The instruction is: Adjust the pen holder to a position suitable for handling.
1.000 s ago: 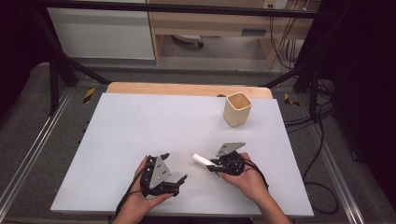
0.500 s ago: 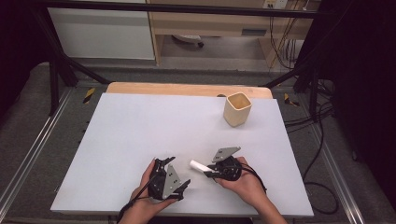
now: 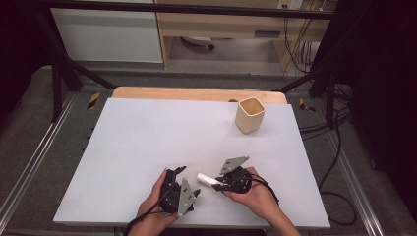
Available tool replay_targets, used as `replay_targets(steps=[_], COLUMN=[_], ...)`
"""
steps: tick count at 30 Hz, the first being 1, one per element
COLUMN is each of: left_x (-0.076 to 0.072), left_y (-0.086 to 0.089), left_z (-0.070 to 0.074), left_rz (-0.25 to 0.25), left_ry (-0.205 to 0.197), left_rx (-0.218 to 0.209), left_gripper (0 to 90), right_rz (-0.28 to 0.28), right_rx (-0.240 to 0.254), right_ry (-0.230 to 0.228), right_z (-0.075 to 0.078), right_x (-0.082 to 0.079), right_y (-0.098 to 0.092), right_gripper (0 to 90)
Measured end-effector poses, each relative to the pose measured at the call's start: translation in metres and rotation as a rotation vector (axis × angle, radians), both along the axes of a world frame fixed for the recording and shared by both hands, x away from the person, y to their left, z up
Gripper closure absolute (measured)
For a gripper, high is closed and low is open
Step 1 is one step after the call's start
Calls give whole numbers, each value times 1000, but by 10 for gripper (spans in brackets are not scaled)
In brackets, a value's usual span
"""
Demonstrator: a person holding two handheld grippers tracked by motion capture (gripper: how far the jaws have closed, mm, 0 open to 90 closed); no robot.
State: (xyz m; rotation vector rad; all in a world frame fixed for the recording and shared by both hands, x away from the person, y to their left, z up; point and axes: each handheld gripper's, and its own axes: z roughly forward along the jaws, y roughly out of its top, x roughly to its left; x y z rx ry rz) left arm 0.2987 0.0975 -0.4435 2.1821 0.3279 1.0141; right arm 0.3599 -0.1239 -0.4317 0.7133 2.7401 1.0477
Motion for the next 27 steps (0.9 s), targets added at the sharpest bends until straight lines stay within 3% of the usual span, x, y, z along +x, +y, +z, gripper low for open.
replay_targets(steps=[13, 27], left_x=[-2, -10], left_y=[-2, -13], left_z=[1, -7], left_rz=[-9, -55], left_ry=[-57, -161], left_rx=[49, 213], left_gripper=[175, 234], right_rz=[1, 0], right_rx=[-3, 12], right_ry=[14, 31], right_z=[-1, 3], right_x=[0, -2], right_y=[4, 10], right_gripper=[710, 710])
